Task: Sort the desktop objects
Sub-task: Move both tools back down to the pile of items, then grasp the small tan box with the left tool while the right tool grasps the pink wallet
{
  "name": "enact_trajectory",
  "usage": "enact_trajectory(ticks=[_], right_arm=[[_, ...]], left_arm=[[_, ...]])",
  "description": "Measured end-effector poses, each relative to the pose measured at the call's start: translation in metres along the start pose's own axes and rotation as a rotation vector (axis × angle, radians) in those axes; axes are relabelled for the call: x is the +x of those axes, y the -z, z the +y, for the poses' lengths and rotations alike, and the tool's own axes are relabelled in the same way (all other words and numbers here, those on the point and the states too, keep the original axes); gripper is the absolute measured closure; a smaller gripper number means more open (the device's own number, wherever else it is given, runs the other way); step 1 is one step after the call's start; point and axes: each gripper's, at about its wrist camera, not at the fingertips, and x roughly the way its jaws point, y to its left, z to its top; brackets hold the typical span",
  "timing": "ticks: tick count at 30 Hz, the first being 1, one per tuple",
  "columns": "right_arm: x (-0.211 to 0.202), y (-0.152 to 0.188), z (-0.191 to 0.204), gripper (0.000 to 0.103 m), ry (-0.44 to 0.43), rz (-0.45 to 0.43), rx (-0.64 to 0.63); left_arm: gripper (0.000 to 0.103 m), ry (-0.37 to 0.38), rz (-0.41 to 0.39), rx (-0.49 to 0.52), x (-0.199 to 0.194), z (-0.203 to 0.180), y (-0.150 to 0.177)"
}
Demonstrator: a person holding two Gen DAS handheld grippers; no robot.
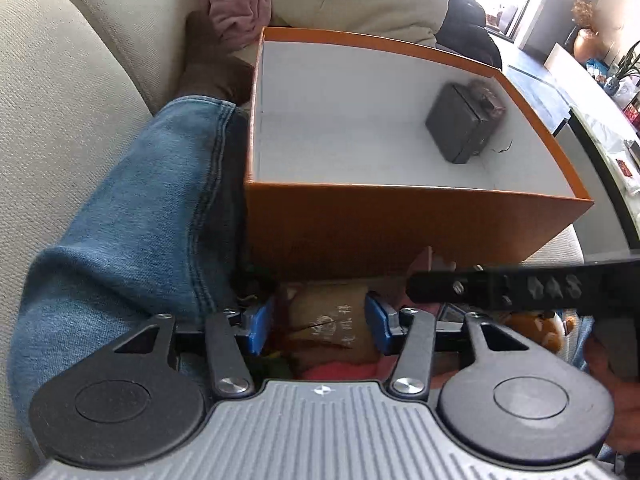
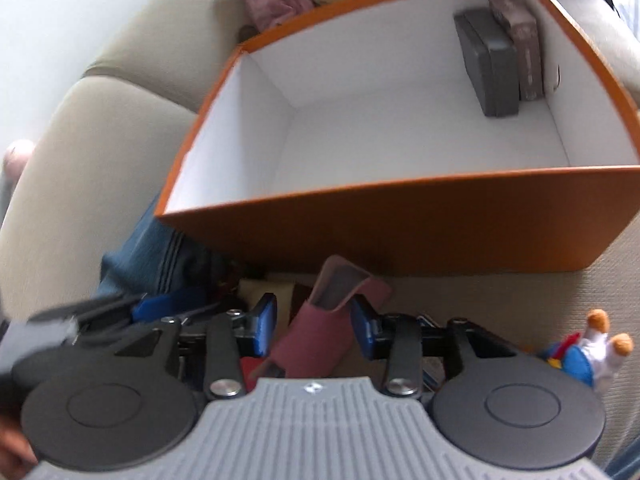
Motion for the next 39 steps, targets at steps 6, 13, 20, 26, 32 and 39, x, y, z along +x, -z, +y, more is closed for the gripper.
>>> enact_trajectory(ticks=[6, 13, 20, 26, 32, 39], right_arm=[[0.013, -0.007, -0.011, 0.057, 0.03, 0.039, 0.018], [-0.001, 0.007, -0.038, 0.066, 0.021, 0.081, 0.016], [-0.003, 0.009, -0.043, 0.062, 0.026, 0.084, -0.03], [0.0, 0.011, -0.046, 0.061, 0.013, 0.077, -0.047], [0.003, 0.007, -0.05, 0.061, -0.007, 0.1, -0.052], [0.015, -0.011, -0.063, 0.065, -0.05, 0.169, 0.005]], left_arm=[[0.033, 0.006, 0.013, 0.08, 0.006, -0.012, 0.009], [0.032, -0.04, 0.069, 0.12, 0.023, -0.024, 0.008], [0.032, -0.022, 0.047, 0.141, 0.009, -0.028, 0.017], [0.032, -0.003, 0.069, 0.129, 0.014, -0.027, 0.022], [0.031, -0.032, 0.097, 0.099, 0.033, -0.021, 0.011], [0.029, -0.052, 0.143, 0.127, 0.051, -0.025, 0.0]])
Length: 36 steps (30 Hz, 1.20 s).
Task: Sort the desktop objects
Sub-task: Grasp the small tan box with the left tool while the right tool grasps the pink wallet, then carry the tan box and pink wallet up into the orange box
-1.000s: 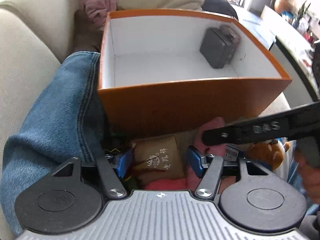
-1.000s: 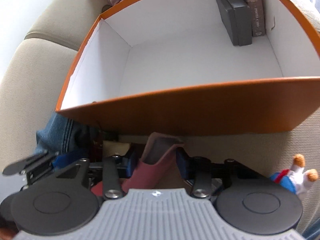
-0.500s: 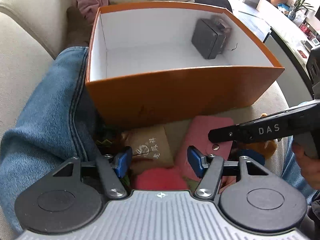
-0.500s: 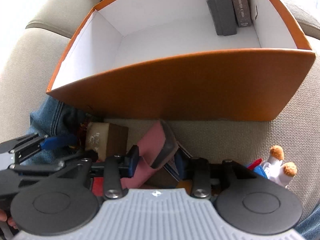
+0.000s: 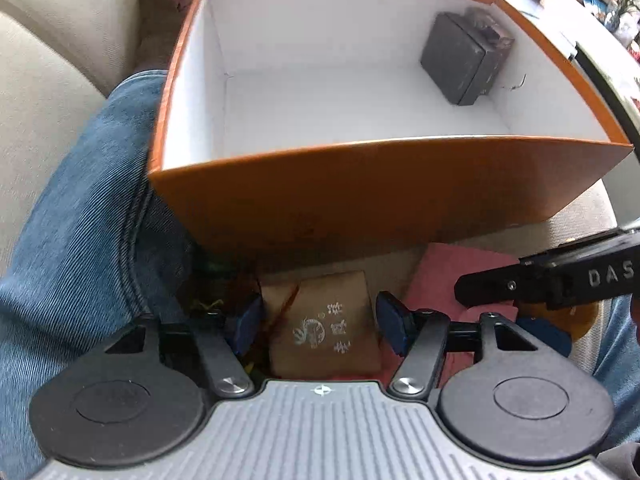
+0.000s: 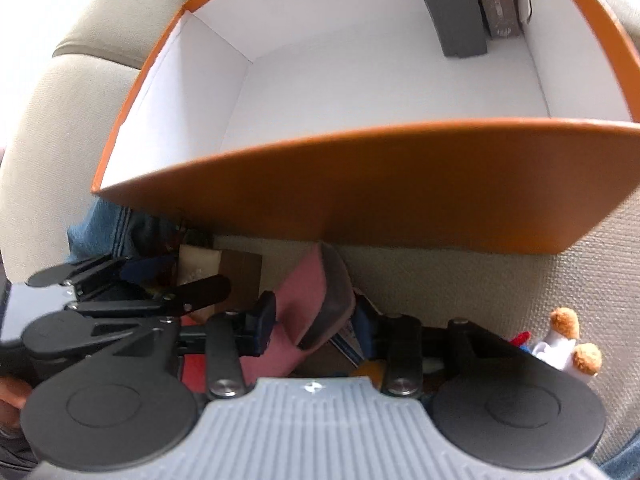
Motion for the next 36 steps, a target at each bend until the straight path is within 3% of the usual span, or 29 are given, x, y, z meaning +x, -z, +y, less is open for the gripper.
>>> enact_trajectory(ticks=[7, 19, 23, 29, 36], right_arm=[[-0.008, 0.0, -0.011, 0.074, -0.038, -0.01, 0.039], [-0.077, 0.027, 0.032, 0.087, 0.022, -0.174, -0.193], [-0.103, 0.036, 0.048, 0.087, 0.068, -0.253, -0.269], [-0.147, 0.037, 0.067, 0.087, 0.068, -0.361, -0.327], [-0.175, 0.003, 0.078, 0.087, 0.081, -0.509, -0.315]], left_arm=[[0.035, -0.008, 0.021, 0.007, 0.004, -0.004, 0.003], [0.035, 0.036, -0.184, 0.021, -0.081, -0.007, 0.034], [0.035, 0.092, -0.25, 0.032, -0.109, -0.009, 0.026], [0.035, 0.173, -0.313, 0.005, -0.127, -0.015, 0.004], [0.035, 0.17, -0.356, 0.012, -0.121, -0.015, -0.047]])
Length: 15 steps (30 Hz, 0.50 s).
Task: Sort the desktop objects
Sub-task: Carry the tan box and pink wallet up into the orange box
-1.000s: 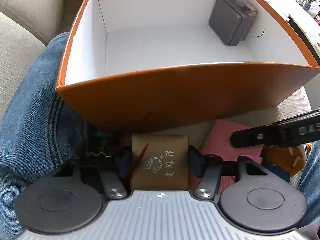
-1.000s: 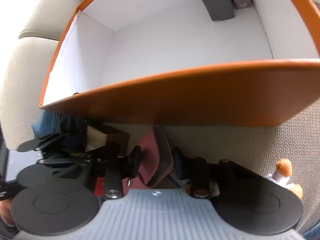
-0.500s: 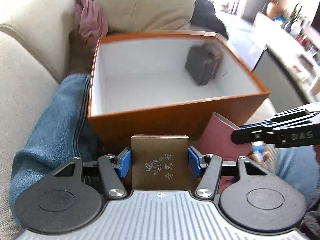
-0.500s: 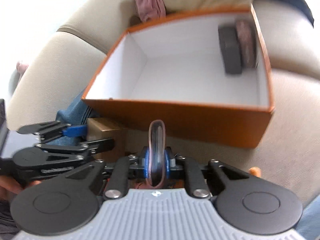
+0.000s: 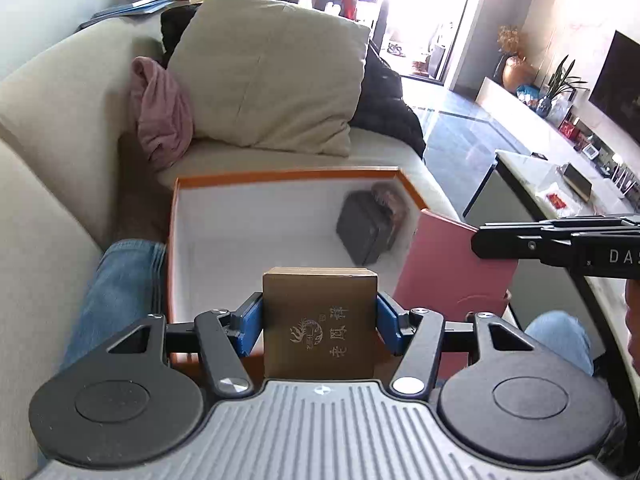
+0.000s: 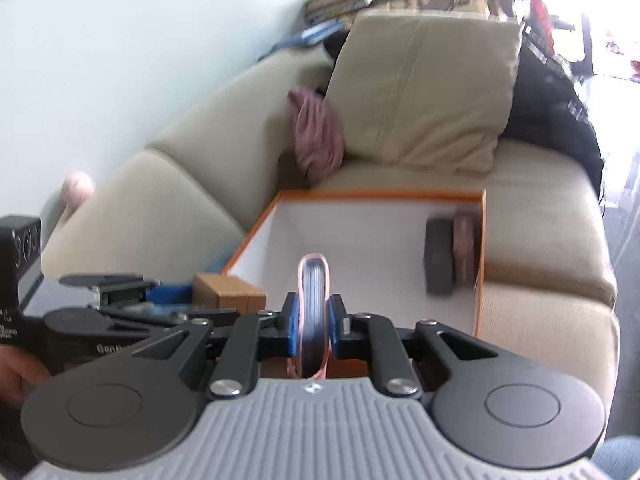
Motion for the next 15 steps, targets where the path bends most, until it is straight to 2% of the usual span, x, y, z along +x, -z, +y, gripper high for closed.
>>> enact_trajectory(ticks=[3, 7, 12, 15], right_arm=[[0.014, -0.016, -0.004, 0.087, 0.025, -0.018, 0.0], [0.043, -0.033, -0.01, 0.087, 0.124, -0.036, -0.035], [0.099, -0.045, -0.026, 0.087, 0.21, -0.007, -0.047], [0.132, -0.044, -0.032, 0.087, 0.263, -0.003, -0.092]], left_arm=[[0.035, 0.007, 0.007, -0.007, 0.017, 0.004, -0.016], [0.035, 0.042, 0.058, -0.055, 0.046, 0.015, -0.033], [0.036, 0.032, 0.13, -0.093, 0.089, 0.027, -0.044], [0.036, 0.063, 0.172, -0.155, 0.112, 0.041, -0.047]])
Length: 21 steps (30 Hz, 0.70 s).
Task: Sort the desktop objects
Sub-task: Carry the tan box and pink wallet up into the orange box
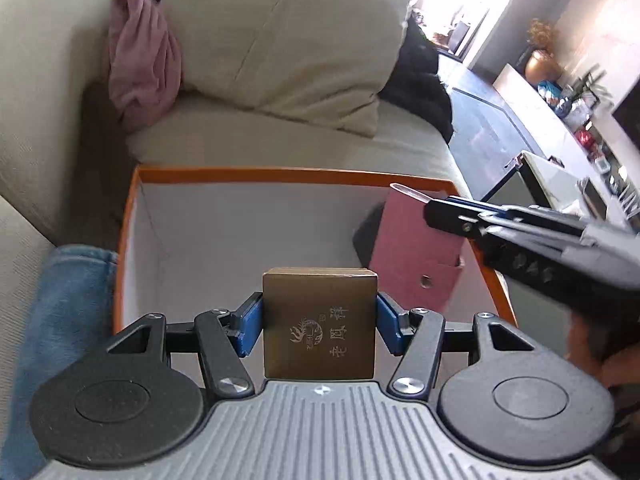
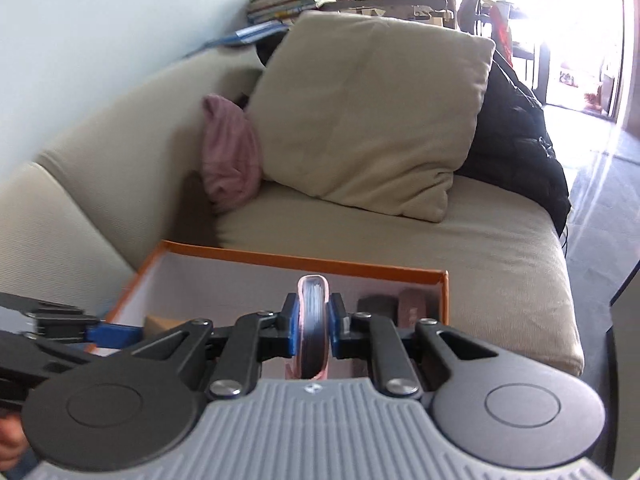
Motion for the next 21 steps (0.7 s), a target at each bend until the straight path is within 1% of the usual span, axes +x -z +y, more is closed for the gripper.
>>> enact_trajectory(ticks=[2, 8, 10, 13, 15, 21], right_arm=[[0.017, 0.002, 0.001, 0.087, 0.023, 0.001, -0.029], [0.045, 0.011, -0.002, 0.087, 0.021, 0.012, -0.08], [0.044, 0.014, 0.0, 0.087, 0.024, -0.01, -0.118], [0.039, 0.017, 0.002, 0.084, 0.04, -0.007, -0.165], [0.036, 0.017, -0.002, 0.08, 0.038, 0.01, -0.16], [0.038, 0.021, -0.018, 0.079, -0.059, 0.095, -0.065]], left_arm=[[0.036, 0.019, 0.022, -0.042, 0.012, 0.01, -0.004], [0.036, 0.045, 0.078, -0.118, 0.039, 0.028, -0.01], [0.036, 0.051, 0.091, -0.127, 0.045, 0.028, -0.012], [0.036, 0.058, 0.111, -0.14, 0.053, 0.028, -0.014], [0.036, 0.063, 0.129, -0.153, 0.06, 0.027, -0.014], [0.036, 0.093, 0.18, -0.179, 0.081, 0.02, -0.011]])
